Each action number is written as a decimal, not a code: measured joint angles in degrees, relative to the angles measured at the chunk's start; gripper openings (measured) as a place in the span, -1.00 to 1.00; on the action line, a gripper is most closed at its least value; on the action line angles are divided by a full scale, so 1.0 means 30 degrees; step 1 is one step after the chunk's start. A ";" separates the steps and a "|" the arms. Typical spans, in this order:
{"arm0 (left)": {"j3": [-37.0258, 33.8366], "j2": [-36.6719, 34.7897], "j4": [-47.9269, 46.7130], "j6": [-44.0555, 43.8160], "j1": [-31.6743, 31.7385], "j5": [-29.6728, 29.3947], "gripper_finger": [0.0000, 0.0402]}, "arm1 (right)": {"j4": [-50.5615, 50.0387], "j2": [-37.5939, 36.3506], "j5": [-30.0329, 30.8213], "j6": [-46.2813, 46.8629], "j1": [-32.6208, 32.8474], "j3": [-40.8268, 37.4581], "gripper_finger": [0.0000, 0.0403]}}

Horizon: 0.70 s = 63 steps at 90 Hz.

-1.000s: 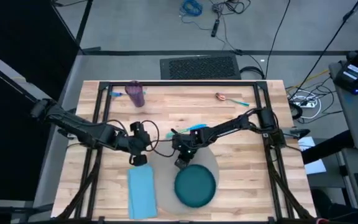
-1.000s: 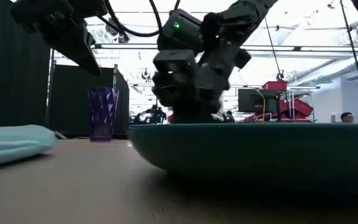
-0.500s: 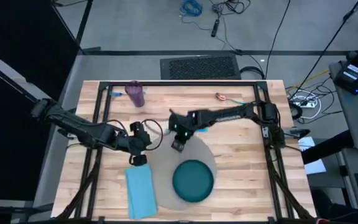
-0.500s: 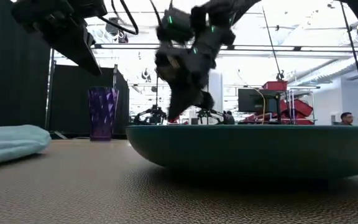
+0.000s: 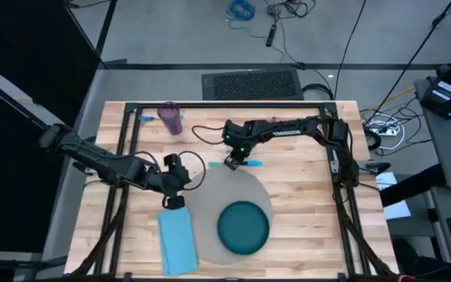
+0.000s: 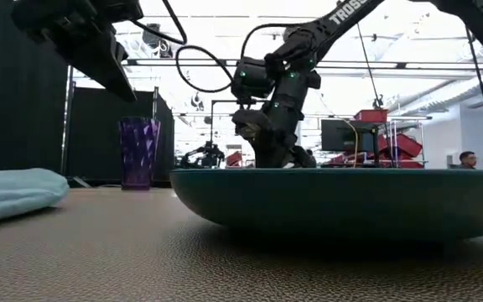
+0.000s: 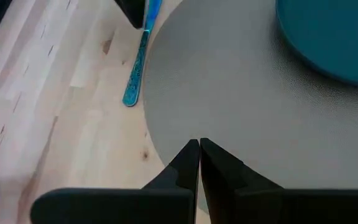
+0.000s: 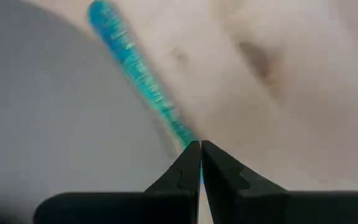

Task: Set table place
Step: Move the iridescent knife to the bottom right of the table

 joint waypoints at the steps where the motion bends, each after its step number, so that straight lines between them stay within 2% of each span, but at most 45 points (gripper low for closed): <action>1: 0.0000 0.0004 0.0000 0.0004 0.0000 -0.0004 -1.00 | 0.0000 0.0000 -0.0092 0.0001 0.0028 0.0000 -1.00; 9: 0.0000 -0.0001 -0.0003 0.0007 0.0000 -0.0014 -1.00 | 0.0058 0.0054 -0.0792 0.0015 0.0217 0.0000 -1.00; 63: 0.0000 -0.0001 -0.0044 -0.0008 0.0000 -0.0065 -1.00 | 0.0028 0.0194 -0.0419 0.0075 -0.0223 -0.0643 -1.00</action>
